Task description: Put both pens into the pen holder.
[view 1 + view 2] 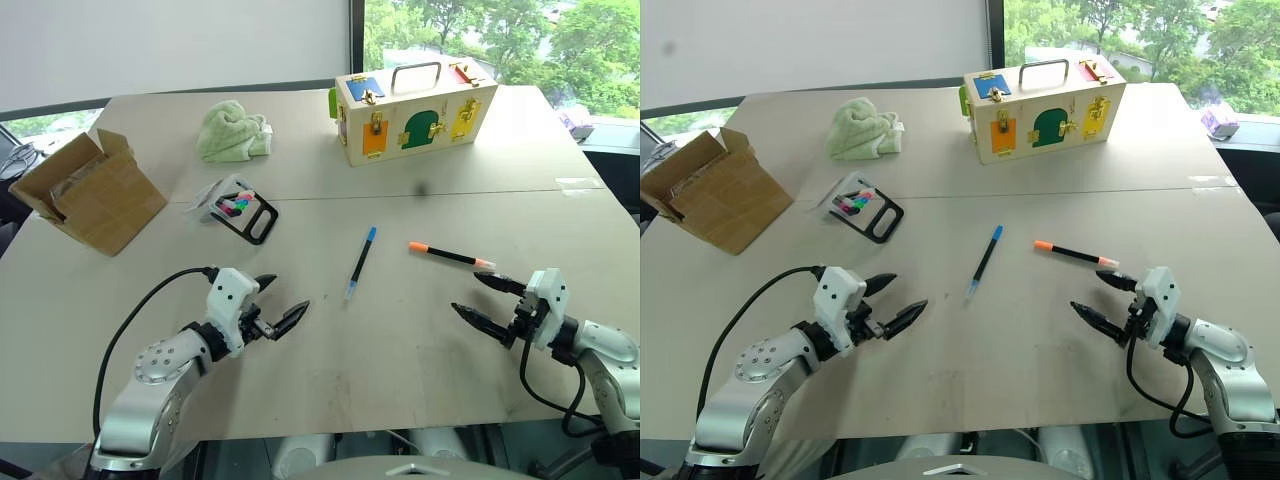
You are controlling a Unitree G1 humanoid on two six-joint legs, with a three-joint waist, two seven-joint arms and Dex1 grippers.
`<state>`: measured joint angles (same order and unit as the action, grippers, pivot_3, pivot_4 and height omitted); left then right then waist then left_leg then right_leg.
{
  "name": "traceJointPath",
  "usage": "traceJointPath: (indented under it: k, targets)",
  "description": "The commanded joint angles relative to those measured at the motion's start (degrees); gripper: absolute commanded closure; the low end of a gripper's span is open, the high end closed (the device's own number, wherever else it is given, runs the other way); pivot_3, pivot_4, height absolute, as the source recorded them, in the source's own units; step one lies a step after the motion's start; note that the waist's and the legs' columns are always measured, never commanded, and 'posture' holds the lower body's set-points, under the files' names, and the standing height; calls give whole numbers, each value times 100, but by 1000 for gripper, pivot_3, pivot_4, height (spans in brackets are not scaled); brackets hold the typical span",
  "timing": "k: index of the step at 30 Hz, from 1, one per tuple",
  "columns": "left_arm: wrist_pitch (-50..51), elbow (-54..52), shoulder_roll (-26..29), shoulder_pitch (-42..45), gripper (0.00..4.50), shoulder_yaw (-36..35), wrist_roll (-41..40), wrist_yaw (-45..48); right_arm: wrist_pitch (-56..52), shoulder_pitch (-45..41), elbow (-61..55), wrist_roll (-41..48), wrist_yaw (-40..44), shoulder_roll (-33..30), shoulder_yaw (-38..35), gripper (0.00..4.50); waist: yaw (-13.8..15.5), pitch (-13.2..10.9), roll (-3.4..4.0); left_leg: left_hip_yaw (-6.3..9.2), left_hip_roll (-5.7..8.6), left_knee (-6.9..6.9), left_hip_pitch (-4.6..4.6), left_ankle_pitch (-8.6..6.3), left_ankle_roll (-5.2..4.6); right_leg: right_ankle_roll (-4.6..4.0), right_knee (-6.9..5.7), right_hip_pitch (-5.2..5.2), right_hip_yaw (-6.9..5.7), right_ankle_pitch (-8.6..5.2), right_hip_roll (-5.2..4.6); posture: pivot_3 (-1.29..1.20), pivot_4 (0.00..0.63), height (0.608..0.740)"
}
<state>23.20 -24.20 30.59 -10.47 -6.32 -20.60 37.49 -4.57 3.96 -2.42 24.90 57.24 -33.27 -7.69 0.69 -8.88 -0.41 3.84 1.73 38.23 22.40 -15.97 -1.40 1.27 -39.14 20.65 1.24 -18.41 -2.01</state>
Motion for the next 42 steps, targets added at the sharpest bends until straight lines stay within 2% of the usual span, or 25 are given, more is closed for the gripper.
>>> traceJointPath:
  k: [1,9,15,31,33,35,37,40,42]
  targets:
    - [-81,-124,32,-29,0,-178,-143,39,21,7,-115,92,106,-50,-73,170,0,0,0,0,0,0,0,0,0,0,0,0,0,0,0,0,150,740]
    - [-152,-434,-85,-435,0,-191,-313,4,69,116,-33,42,290,-129,-95,170,-1,0,0,0,0,0,1,-1,-1,0,2,0,1,0,-1,0,150,740]
    - [-244,-386,-194,-365,0,-2,-207,-44,110,-107,198,4,306,-149,-90,170,-1,-1,1,0,0,0,0,-1,-2,0,1,-1,0,0,-1,0,150,740]
    - [-432,-623,-115,-694,0,-196,-356,92,-78,20,93,226,488,-299,-145,170,0,-2,3,1,-1,-1,2,-2,-3,0,7,-2,-1,0,-1,0,150,740]
    - [-608,-684,-15,-856,0,-162,-417,395,-411,-328,122,609,111,-7,-330,170,-25,-3,4,1,-1,-1,2,-2,-3,0,7,-2,-2,0,0,0,150,740]
    - [-676,-818,162,-935,0,-180,-741,890,-513,-758,289,642,40,30,-342,170,-93,-8,11,0,-1,-2,2,-1,-3,0,6,-1,1,0,0,0,150,740]
    - [-393,-923,418,-698,0,-367,-1416,1323,-448,-1261,723,351,110,-134,-228,170,-111,-13,17,-1,0,-1,2,-1,-3,0,6,-1,0,1,-2,0,150,740]
    - [111,-690,839,178,0,-590,-2257,1723,-217,-2055,1789,-326,401,-412,234,170,-73,-23,25,6,1,4,1,-1,-3,-1,0,-2,-11,1,-2,0,150,740]
    - [132,-521,1157,522,0,-591,-2318,2136,-93,-2435,2507,-658,539,-437,506,170,-86,-20,24,18,2,6,2,0,-2,-3,-4,-2,-24,1,0,0,150,740]
